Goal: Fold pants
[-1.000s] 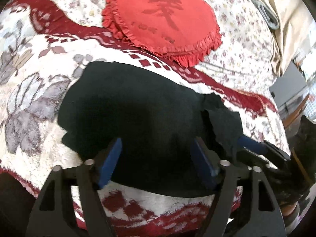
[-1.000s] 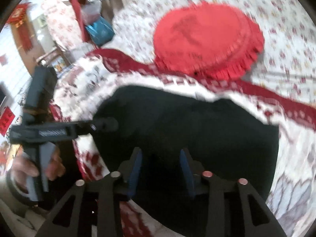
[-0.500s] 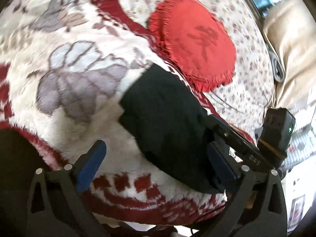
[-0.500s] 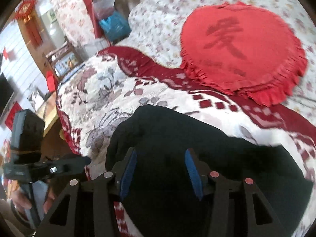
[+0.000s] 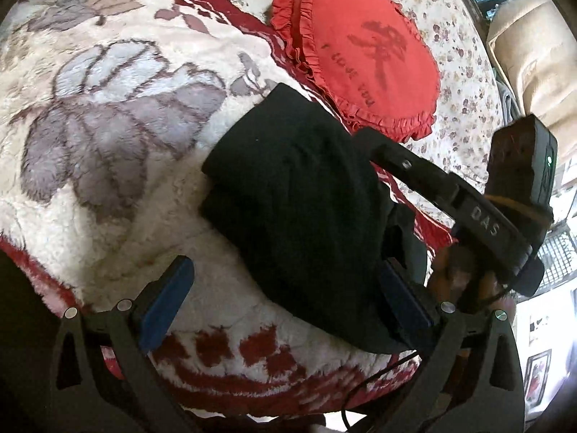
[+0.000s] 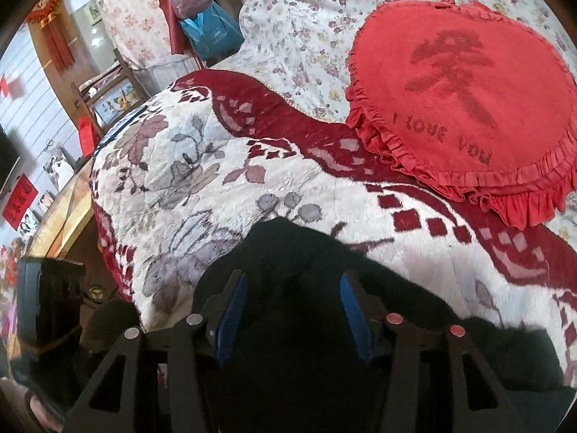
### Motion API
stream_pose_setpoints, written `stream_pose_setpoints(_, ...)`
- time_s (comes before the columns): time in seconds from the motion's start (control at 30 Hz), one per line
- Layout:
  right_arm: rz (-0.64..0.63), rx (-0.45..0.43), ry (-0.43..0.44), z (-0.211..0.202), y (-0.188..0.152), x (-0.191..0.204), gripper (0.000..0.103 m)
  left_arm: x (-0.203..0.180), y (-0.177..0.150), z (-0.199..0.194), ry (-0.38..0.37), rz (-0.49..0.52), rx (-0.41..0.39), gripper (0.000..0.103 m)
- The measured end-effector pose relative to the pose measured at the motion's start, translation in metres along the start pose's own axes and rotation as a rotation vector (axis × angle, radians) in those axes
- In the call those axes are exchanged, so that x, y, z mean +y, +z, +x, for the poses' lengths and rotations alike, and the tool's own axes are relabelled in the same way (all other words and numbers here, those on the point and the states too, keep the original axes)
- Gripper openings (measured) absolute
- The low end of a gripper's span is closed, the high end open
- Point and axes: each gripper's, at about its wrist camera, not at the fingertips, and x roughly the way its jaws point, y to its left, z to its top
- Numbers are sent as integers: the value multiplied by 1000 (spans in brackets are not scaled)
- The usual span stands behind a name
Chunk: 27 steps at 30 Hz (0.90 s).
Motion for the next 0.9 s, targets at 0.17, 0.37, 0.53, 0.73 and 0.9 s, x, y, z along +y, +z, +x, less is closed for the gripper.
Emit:
stream_pose_setpoints(0.17, -36, 14, -7, 9, 11, 1, 59, 1, 4, 4, -24, -13, -17, 102)
stream_pose_setpoints(0.37, -68, 25, -1, 28, 25, 5, 61, -2, 10, 11, -24, -22, -28, 102)
stream_pose_setpoints(0.53, -83, 90, -6, 59, 31, 1, 61, -8, 14, 18, -9, -2, -37, 102)
stream_pose_setpoints(0.73, -35, 118, 57, 78, 31, -10, 56, -3, 17, 17, -63, -47, -62, 102)
stream_pose_setpoints(0.9, -51, 45, 71, 57, 29, -8, 32, -10, 17, 5, -119, -15, -105, 77)
